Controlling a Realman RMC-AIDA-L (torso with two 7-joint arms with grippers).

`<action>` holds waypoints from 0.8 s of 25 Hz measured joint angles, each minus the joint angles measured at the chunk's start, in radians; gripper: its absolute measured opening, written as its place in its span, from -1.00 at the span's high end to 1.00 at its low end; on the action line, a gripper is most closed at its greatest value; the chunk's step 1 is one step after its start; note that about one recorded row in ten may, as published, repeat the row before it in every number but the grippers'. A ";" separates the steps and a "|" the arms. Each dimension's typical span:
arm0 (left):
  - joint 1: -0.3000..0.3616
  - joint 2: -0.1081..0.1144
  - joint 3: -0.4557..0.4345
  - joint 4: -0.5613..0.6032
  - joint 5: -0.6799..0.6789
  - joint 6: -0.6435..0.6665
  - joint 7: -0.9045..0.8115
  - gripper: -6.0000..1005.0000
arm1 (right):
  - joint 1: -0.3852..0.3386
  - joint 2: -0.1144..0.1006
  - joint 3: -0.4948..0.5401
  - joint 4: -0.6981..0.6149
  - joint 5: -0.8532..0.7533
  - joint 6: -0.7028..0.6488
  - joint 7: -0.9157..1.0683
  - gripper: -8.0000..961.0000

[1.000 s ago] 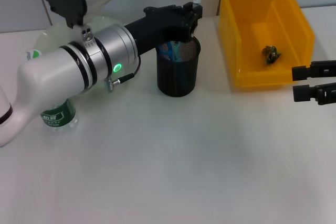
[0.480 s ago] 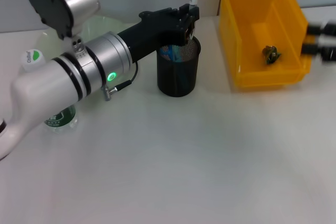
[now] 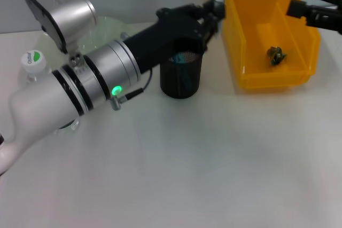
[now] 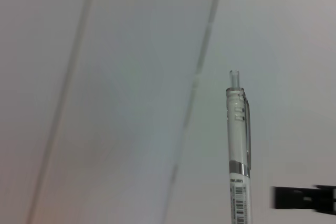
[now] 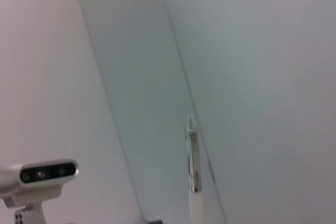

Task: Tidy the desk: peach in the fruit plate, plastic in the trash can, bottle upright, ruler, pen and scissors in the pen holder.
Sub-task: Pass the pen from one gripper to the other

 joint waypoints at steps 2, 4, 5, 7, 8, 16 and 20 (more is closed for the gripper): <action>0.013 0.004 0.022 -0.001 0.008 0.031 0.007 0.72 | 0.008 0.009 -0.034 0.007 -0.003 -0.003 -0.009 -0.73; 0.016 0.005 0.026 -0.002 0.010 0.038 0.005 0.72 | 0.009 0.012 -0.048 0.007 -0.002 -0.002 -0.011 -0.73; 0.022 0.006 0.029 -0.004 0.013 0.051 0.005 0.72 | 0.009 0.015 -0.057 0.007 0.000 -0.001 -0.013 -0.73; 0.041 0.008 0.032 -0.005 0.025 0.081 0.005 0.72 | 0.013 0.022 -0.066 0.010 0.000 -0.005 -0.022 -0.73; 0.041 0.008 0.032 -0.005 0.025 0.081 0.005 0.72 | 0.013 0.022 -0.066 0.010 0.000 -0.005 -0.022 -0.73; 0.051 0.010 0.043 -0.008 0.049 0.142 0.001 0.72 | 0.021 0.027 -0.159 0.016 0.002 -0.009 -0.028 -0.73; 0.059 0.010 0.042 -0.010 0.091 0.171 0.000 0.72 | 0.021 0.029 -0.186 0.024 0.002 -0.012 -0.043 -0.73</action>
